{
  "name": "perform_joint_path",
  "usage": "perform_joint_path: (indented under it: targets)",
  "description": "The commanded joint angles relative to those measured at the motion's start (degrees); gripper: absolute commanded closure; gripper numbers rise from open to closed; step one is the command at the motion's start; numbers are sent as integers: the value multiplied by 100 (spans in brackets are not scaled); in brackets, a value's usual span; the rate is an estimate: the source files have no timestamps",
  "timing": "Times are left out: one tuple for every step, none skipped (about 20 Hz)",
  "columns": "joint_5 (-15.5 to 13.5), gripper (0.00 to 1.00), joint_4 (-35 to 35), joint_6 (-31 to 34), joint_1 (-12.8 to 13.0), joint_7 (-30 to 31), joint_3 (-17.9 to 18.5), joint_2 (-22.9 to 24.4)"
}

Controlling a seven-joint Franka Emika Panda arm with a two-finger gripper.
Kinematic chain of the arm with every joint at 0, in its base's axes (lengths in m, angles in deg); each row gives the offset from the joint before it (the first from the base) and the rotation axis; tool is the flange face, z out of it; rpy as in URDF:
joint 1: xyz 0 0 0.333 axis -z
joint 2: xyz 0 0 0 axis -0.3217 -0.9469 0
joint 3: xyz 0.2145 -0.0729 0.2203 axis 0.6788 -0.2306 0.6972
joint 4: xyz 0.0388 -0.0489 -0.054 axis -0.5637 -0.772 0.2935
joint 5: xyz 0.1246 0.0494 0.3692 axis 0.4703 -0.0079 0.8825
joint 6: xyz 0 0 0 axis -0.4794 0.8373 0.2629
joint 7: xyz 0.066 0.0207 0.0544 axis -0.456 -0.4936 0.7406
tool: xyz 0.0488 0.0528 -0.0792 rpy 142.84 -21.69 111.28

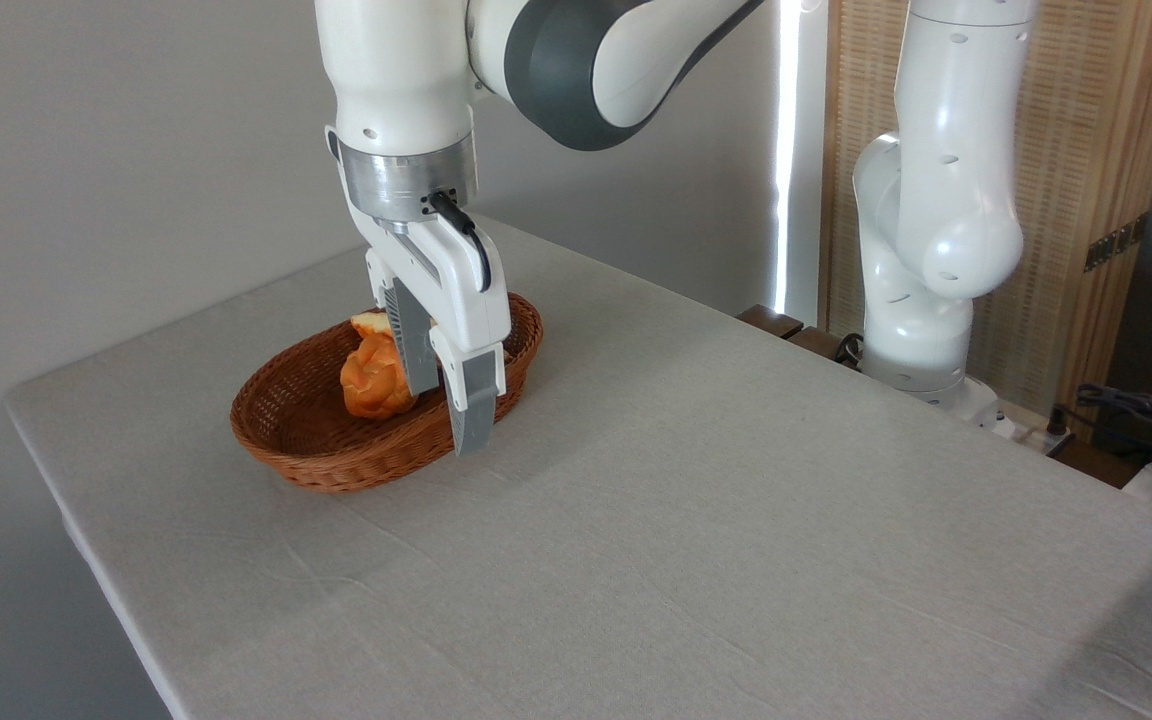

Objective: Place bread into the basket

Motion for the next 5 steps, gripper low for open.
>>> perform_joint_path:
  targets:
    - [641,0,222,25,68,334,7,-178]
    - [800,0,275,25,59,491,7,-205]
    - [819,0,362,25,59,606,15,-222]
    - [810,0,415,16,50,651,16,-275]
    - [801,0,485,16,50,660,16,-345]
